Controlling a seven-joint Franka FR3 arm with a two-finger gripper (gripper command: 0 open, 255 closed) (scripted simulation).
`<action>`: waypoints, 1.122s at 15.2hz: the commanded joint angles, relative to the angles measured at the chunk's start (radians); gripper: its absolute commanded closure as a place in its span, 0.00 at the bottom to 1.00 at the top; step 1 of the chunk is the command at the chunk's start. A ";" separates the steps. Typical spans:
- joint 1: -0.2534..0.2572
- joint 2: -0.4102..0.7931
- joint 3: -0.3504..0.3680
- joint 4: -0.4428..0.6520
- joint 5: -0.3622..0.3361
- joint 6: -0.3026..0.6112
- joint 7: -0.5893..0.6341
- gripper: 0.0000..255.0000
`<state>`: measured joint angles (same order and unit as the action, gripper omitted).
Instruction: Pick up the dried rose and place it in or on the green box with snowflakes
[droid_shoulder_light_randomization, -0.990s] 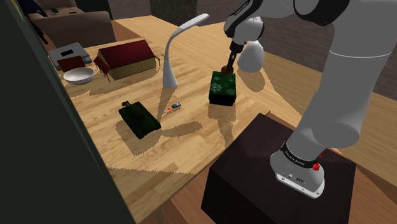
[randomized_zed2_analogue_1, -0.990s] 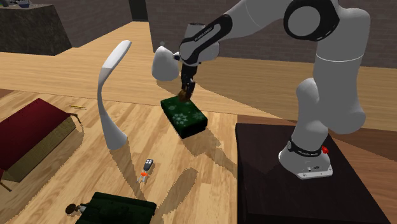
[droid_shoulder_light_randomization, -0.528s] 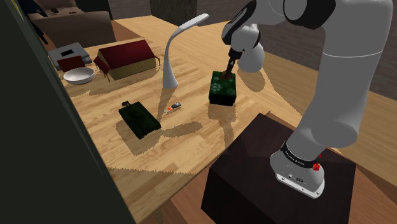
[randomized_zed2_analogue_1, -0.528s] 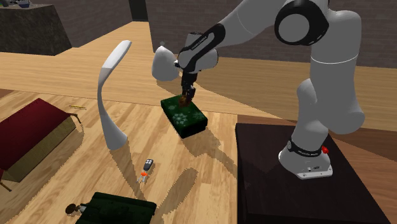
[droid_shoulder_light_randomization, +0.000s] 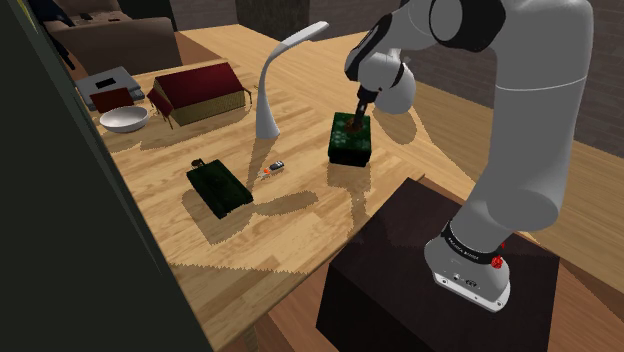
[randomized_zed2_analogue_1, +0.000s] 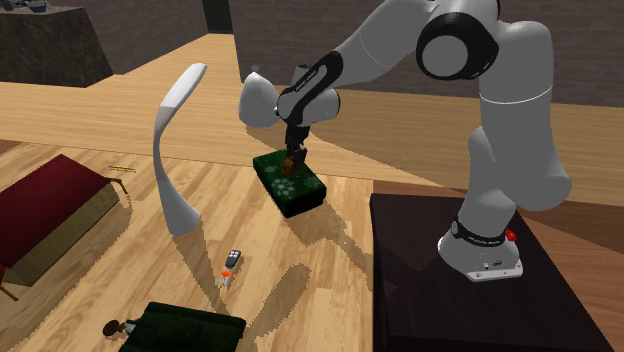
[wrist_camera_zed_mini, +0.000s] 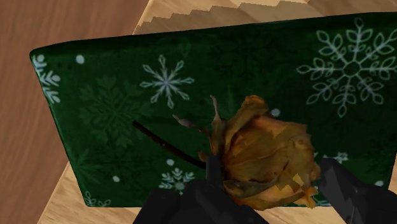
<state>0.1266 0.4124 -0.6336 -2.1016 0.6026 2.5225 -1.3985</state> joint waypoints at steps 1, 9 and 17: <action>-0.002 0.008 0.007 -0.005 0.009 0.008 -0.006 1.00; -0.003 0.008 0.007 -0.006 0.010 0.009 -0.007 0.00; 0.061 -0.110 -0.077 -0.028 -0.117 -0.059 0.076 0.00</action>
<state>0.1695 0.3322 -0.6911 -2.1238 0.5189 2.4798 -1.3462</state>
